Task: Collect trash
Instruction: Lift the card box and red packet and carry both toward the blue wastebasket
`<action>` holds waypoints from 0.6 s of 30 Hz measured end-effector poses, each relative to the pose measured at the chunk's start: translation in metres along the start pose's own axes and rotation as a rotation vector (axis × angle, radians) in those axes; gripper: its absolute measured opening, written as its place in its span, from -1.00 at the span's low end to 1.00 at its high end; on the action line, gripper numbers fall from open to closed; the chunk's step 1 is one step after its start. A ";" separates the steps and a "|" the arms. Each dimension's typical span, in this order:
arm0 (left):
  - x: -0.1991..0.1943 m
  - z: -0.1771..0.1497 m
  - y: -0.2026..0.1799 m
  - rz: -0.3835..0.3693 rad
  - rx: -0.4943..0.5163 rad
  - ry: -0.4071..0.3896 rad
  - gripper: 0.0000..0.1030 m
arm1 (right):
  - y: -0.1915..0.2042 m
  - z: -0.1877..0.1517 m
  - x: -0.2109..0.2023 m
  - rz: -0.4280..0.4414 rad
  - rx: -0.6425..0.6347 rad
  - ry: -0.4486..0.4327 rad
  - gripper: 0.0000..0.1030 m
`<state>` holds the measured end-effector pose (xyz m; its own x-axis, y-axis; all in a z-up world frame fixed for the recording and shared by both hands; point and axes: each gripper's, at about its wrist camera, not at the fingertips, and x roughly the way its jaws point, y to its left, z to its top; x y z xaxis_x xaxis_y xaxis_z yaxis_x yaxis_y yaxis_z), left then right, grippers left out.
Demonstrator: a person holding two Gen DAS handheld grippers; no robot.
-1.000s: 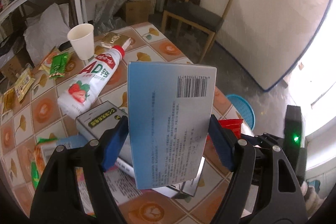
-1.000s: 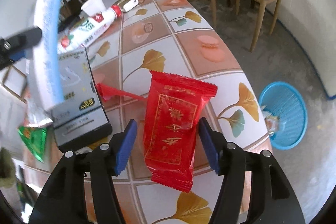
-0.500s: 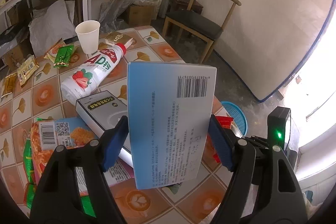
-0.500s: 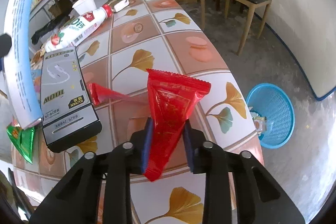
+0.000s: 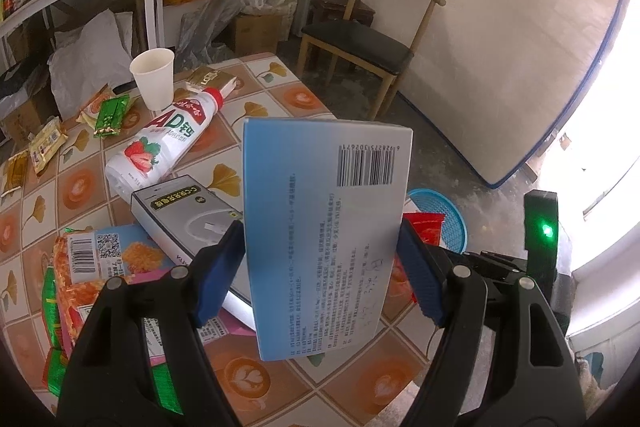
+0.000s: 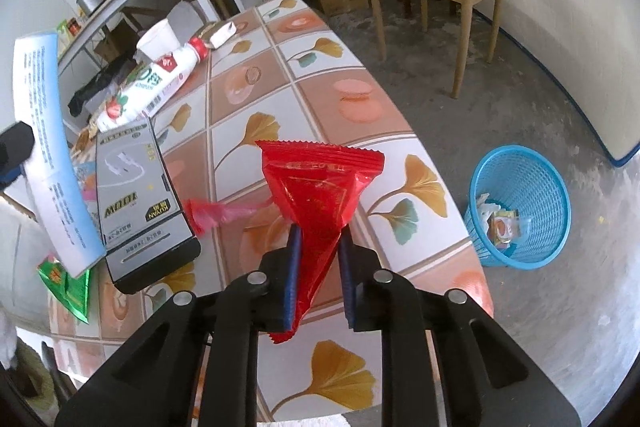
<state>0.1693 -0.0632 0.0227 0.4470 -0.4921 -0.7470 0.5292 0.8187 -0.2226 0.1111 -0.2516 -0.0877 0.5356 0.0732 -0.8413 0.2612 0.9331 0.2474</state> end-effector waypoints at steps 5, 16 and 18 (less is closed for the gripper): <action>0.001 0.000 -0.007 -0.003 0.009 -0.001 0.40 | -0.016 0.002 -0.013 0.018 0.043 -0.028 -0.65; 0.003 0.005 -0.032 0.007 0.052 -0.024 0.40 | -0.048 0.003 -0.036 0.047 0.119 -0.076 -0.65; 0.003 0.004 -0.036 0.009 0.059 -0.028 0.40 | -0.054 0.003 -0.040 0.052 0.130 -0.085 -0.65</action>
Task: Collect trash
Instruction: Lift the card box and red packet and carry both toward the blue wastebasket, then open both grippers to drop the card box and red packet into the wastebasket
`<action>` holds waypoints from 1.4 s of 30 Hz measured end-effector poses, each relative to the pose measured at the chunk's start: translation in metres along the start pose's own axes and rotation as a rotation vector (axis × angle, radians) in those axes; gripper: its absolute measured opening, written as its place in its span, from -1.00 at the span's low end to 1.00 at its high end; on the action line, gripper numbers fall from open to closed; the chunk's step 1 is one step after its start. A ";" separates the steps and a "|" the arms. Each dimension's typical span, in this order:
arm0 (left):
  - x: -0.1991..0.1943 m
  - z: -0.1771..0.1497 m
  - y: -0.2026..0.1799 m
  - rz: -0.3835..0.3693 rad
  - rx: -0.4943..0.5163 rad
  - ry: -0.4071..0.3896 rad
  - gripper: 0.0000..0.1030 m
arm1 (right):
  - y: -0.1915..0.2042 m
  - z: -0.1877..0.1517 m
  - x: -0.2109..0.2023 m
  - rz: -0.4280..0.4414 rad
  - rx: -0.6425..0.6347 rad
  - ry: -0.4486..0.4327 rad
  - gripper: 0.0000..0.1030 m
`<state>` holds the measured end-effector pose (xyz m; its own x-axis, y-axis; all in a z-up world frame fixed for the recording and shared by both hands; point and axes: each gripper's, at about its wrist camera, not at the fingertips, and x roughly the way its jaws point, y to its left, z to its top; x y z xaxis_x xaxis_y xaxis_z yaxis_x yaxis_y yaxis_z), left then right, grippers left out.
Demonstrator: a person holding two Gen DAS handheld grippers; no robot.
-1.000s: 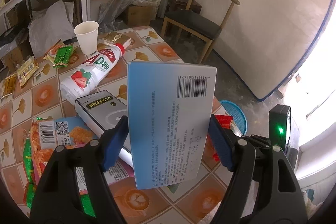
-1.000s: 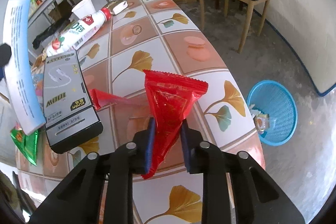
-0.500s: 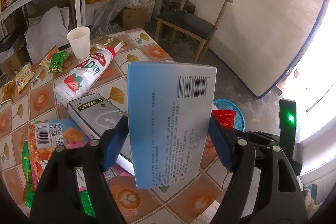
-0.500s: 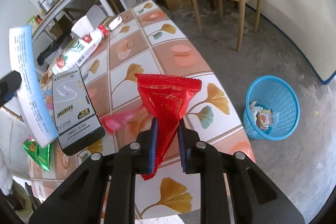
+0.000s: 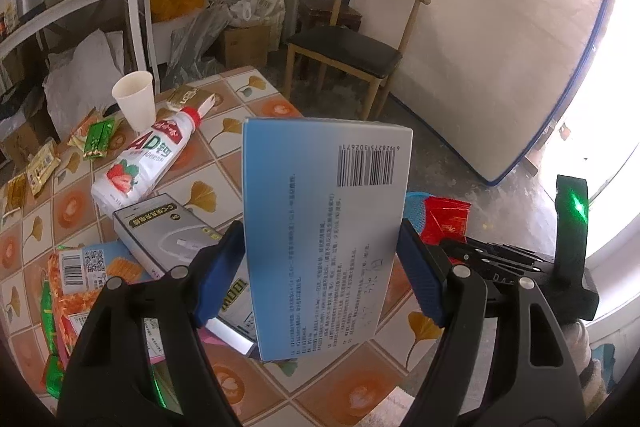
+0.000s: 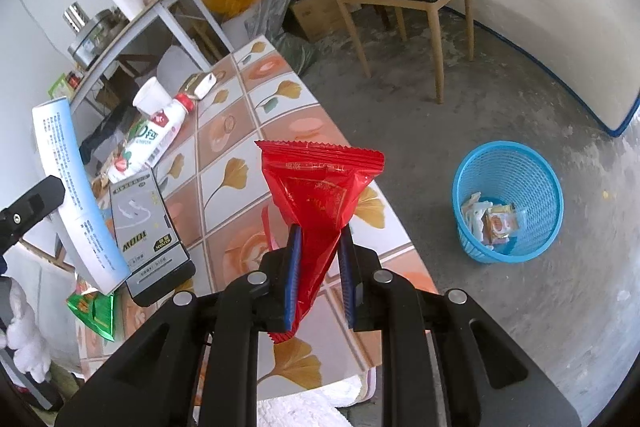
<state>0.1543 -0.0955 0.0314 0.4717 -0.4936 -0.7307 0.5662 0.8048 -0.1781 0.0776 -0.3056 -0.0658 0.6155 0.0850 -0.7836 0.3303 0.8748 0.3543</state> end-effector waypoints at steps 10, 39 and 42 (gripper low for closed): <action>0.000 0.002 -0.032 0.010 0.048 -0.023 0.40 | -0.026 -0.002 -0.021 0.024 0.047 -0.034 -0.65; 0.044 0.009 -0.139 -0.144 0.190 0.006 0.40 | -0.138 -0.025 -0.070 -0.006 0.260 -0.091 -0.65; 0.069 0.016 -0.152 -0.223 0.177 0.060 0.40 | -0.156 -0.027 -0.070 -0.017 0.303 -0.092 -0.65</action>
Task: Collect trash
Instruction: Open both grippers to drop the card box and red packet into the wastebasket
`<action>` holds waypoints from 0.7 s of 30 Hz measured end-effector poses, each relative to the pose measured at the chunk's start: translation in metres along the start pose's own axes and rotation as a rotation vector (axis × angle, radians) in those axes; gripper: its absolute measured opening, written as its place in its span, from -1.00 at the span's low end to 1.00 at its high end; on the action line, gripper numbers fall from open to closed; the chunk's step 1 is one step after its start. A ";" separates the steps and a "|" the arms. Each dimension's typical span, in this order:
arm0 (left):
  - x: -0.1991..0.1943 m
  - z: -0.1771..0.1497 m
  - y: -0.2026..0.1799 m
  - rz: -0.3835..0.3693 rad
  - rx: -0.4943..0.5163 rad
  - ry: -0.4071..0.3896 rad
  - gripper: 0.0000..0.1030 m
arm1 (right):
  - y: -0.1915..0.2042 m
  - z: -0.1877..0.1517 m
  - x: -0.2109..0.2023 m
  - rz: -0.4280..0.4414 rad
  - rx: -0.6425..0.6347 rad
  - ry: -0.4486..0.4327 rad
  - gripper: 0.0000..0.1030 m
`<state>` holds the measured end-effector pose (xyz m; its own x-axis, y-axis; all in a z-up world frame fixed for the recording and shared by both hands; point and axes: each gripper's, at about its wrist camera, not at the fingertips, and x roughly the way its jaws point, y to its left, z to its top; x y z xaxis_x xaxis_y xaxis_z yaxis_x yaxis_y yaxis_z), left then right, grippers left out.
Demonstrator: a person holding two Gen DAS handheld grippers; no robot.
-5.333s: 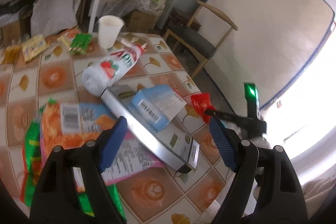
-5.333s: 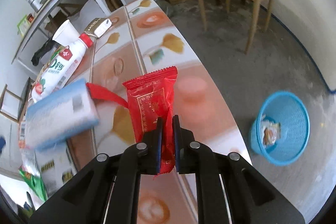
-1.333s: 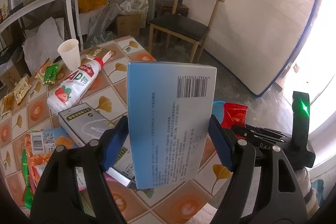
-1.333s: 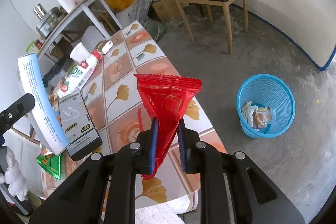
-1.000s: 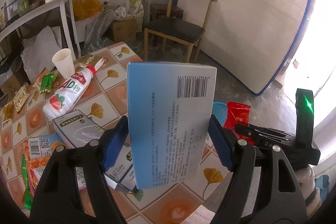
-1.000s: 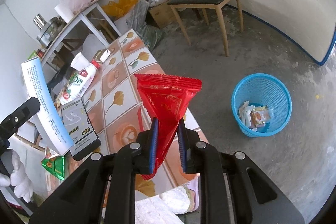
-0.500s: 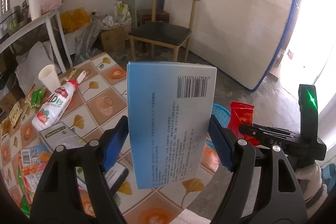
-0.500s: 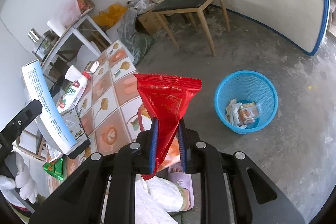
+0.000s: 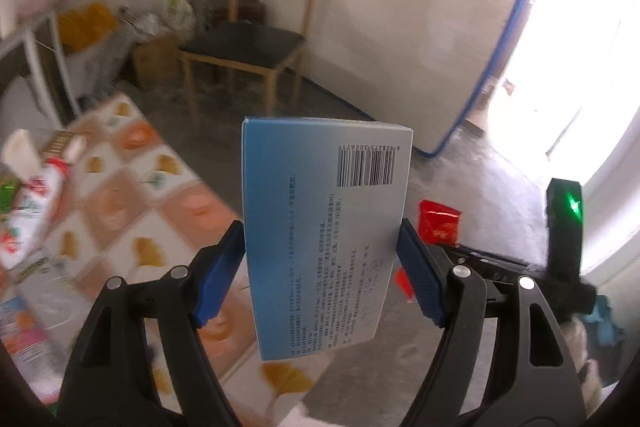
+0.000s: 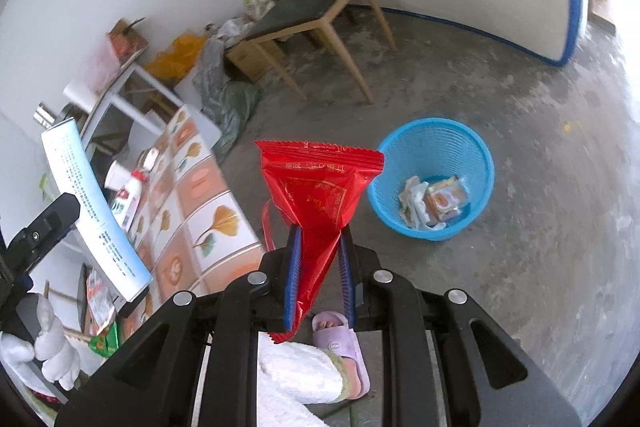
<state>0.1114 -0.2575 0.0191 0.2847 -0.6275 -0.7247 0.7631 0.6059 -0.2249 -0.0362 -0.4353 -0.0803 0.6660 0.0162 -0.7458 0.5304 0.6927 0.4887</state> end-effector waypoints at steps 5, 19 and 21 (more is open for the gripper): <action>0.061 0.015 -0.006 -0.096 -0.052 0.121 0.40 | -0.028 0.011 0.016 -0.026 0.068 0.015 -0.64; 0.239 0.046 -0.025 -0.204 -0.165 0.360 0.67 | -0.111 0.066 0.124 -0.132 0.271 0.049 0.04; 0.260 0.041 -0.023 -0.183 -0.188 0.405 0.67 | -0.136 0.069 0.151 -0.169 0.326 0.088 0.04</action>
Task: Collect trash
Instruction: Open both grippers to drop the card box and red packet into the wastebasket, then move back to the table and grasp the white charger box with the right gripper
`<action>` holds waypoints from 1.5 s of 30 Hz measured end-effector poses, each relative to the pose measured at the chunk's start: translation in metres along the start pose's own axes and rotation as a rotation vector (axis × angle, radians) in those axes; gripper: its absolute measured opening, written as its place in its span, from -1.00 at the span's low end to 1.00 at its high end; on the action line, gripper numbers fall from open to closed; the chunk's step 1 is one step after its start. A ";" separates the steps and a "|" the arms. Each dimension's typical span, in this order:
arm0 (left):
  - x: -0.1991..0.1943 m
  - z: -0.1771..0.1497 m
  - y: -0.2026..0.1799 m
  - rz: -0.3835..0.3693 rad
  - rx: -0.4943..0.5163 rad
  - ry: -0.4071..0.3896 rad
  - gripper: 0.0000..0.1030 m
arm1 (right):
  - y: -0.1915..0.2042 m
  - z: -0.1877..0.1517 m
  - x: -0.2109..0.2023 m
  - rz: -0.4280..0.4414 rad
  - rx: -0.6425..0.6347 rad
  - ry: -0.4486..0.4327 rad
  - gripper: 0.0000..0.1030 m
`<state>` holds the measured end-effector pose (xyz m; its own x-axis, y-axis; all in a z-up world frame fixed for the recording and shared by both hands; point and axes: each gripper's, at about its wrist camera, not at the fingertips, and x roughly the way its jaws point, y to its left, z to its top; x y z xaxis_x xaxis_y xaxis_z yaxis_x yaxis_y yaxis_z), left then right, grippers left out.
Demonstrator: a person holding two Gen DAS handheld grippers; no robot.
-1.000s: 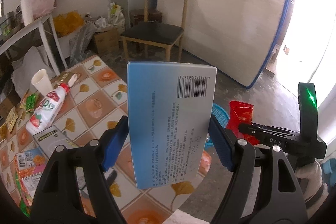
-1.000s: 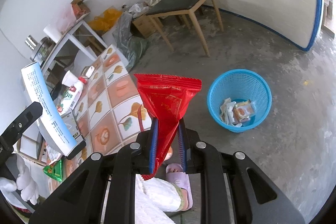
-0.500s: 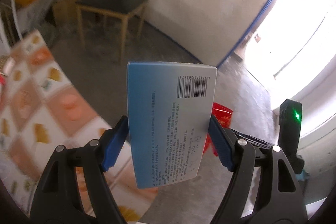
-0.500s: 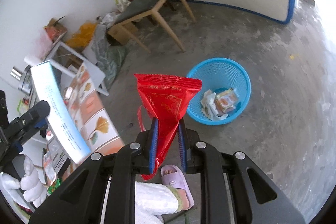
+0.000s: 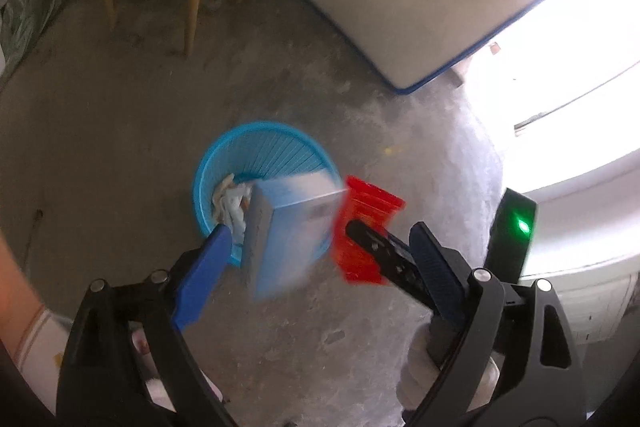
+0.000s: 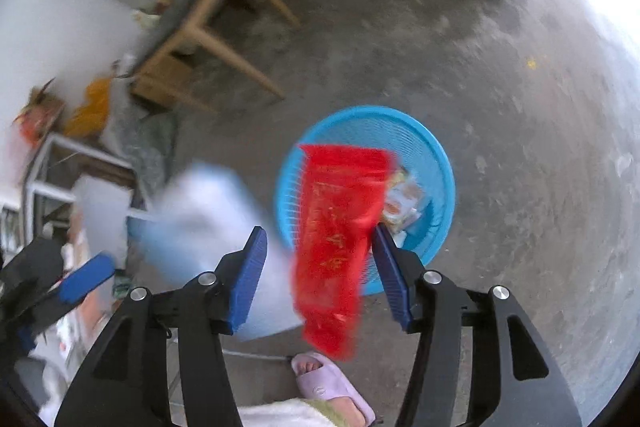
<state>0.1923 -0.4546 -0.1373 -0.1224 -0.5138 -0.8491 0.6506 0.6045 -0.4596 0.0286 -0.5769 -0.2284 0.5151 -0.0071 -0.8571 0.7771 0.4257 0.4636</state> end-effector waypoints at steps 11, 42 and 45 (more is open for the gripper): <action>-0.058 -0.039 0.027 -0.040 0.013 -0.155 0.67 | -0.036 -0.024 0.002 0.018 0.070 -0.010 0.04; -0.324 -0.374 0.148 0.315 -0.081 -0.759 0.67 | 0.285 -0.215 -0.136 0.567 -0.855 0.179 0.81; -0.327 -0.388 0.163 0.311 -0.123 -0.784 0.67 | 0.336 -0.252 -0.117 0.561 -0.996 0.254 0.81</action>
<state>0.0472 0.0478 -0.0357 0.6322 -0.5594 -0.5360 0.4775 0.8262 -0.2990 0.1387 -0.2049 -0.0292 0.5213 0.5400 -0.6608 -0.2212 0.8334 0.5065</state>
